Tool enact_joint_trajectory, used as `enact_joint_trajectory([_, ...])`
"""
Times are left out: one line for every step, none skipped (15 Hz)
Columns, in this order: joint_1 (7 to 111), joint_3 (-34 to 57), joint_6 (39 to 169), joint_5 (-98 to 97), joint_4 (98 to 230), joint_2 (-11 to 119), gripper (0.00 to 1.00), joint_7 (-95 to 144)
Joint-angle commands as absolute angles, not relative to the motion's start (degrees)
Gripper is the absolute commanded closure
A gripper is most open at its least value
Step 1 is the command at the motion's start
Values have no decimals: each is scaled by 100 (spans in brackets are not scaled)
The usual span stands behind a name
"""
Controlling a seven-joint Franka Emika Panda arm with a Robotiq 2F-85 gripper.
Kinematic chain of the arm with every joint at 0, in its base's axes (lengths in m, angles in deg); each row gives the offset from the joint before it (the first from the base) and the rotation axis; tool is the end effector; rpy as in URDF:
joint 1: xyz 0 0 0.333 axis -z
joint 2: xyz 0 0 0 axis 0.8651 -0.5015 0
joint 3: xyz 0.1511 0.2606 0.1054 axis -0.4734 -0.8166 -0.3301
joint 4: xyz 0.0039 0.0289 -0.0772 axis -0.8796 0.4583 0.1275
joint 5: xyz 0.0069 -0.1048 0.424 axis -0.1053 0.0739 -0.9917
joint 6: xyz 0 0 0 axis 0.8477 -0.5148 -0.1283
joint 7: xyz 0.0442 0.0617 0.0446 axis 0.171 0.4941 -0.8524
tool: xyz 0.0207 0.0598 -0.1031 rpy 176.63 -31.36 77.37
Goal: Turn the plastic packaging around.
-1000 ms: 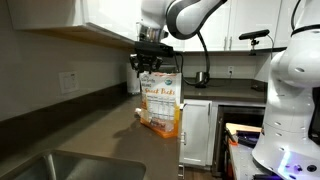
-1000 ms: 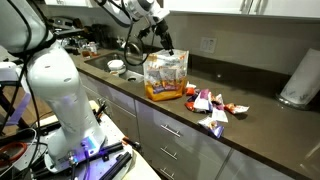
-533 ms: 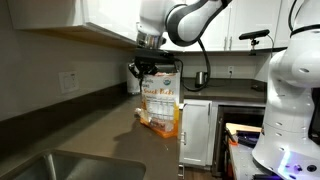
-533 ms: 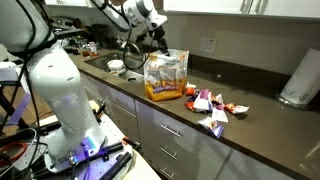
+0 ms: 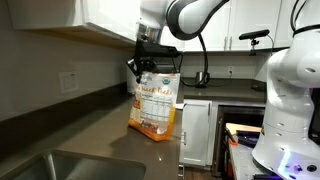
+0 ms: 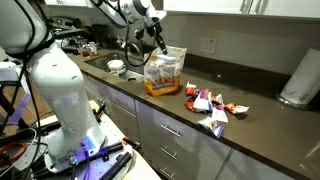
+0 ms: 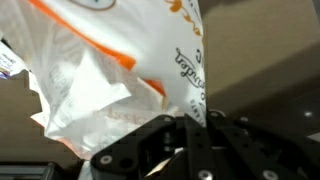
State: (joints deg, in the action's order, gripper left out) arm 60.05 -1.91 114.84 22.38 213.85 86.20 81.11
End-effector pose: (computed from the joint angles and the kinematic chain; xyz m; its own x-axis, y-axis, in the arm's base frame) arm 0.5015 0.0845 0.3818 0.7505 -0.4824 0.4516 -0.5358 -0.8443 -0.0115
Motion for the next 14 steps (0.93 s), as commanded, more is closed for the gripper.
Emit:
enact_joint_trajectory([5776,73,11537,1811,21601,8981,100,6604])
enact_joint_trajectory([5729,115,11533,1670,21644,9039,100,6186])
enact_joint_trajectory([5739,101,11494,1546,21685,9097,100,5791])
enact_joint_trajectory([5723,94,11445,1453,21719,9148,100,5470])
enact_joint_trajectory([5710,75,11420,1349,21758,9184,100,5181])
enact_joint_trajectory([5717,36,11403,1288,21801,9215,100,4940])
enact_joint_trajectory([5687,-2,11392,1215,21850,9226,100,4693])
enact_joint_trajectory([5632,-19,11380,1105,21891,9236,100,4436])
enact_joint_trajectory([5578,-52,11365,1031,21939,9245,100,4179])
enact_joint_trajectory([5492,-45,11373,926,21985,9250,100,3909])
enact_joint_trajectory([5391,-34,11383,810,22020,9248,100,3602])
enact_joint_trajectory([5308,-22,11398,740,22062,9255,100,3315])
enact_joint_trajectory([5198,11,11408,624,22099,9258,100,2978])
enact_joint_trajectory([5113,37,11417,540,22123,9256,100,2694])
